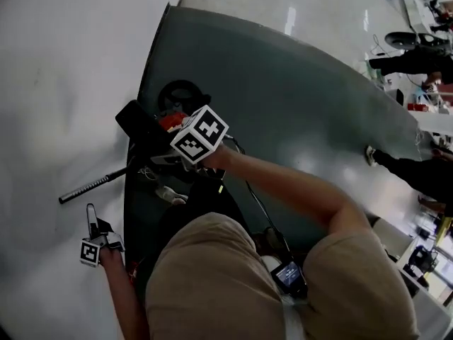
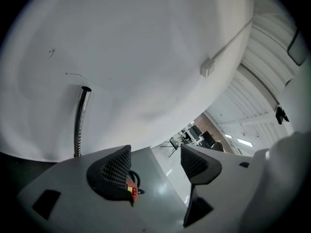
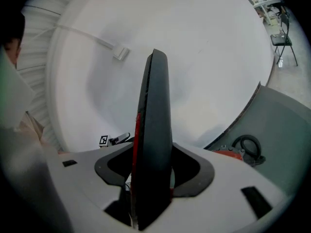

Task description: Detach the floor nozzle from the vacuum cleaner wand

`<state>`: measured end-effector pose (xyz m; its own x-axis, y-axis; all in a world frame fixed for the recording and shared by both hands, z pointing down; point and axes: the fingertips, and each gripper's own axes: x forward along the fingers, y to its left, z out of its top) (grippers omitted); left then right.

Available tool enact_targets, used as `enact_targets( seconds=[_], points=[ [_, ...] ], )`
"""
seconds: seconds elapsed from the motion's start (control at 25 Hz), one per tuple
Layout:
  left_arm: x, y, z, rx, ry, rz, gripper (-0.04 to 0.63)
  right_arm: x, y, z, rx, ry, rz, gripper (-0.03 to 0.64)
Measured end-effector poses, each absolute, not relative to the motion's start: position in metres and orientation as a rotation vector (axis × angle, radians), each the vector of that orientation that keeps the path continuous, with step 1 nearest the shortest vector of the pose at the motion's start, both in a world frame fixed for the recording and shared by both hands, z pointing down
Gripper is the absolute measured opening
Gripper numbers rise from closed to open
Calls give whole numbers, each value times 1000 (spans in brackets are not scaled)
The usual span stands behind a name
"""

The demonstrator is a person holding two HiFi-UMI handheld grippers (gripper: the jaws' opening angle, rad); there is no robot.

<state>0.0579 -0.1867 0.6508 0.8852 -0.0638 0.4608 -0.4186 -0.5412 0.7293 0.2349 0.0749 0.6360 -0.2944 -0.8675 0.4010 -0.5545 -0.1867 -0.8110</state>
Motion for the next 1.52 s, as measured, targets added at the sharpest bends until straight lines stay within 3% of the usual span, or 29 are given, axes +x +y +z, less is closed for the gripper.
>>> enact_targets(
  seconds=[0.16,0.24,0.28,0.56,0.72,0.92,1.32,1.52],
  points=[
    [56,-149,621,2060,-303,385,254,238,76,613,-1670,1822,-1394,225],
    [45,-139,614,2057,-277,263,121,237,70,612,-1672,1832,-1345,225],
    [39,-137,613,2057,-240,194,5,235,65,616,-1662,1817,-1323,225],
    [18,-97,572,2001,55,-172,5,226,88,599,-1816,1546,-1288,225],
    [-37,-99,534,2139,127,-169,5,164,66,557,-1571,1386,-1213,225],
    [-111,-114,519,2098,32,-284,5,120,41,560,-1658,1480,-1265,225],
    [-214,-84,576,2330,-206,-18,5,34,28,597,-1693,1612,-1349,225],
    [-255,-104,596,2344,-359,-62,5,-13,-12,601,-1582,1775,-1380,225]
  ],
)
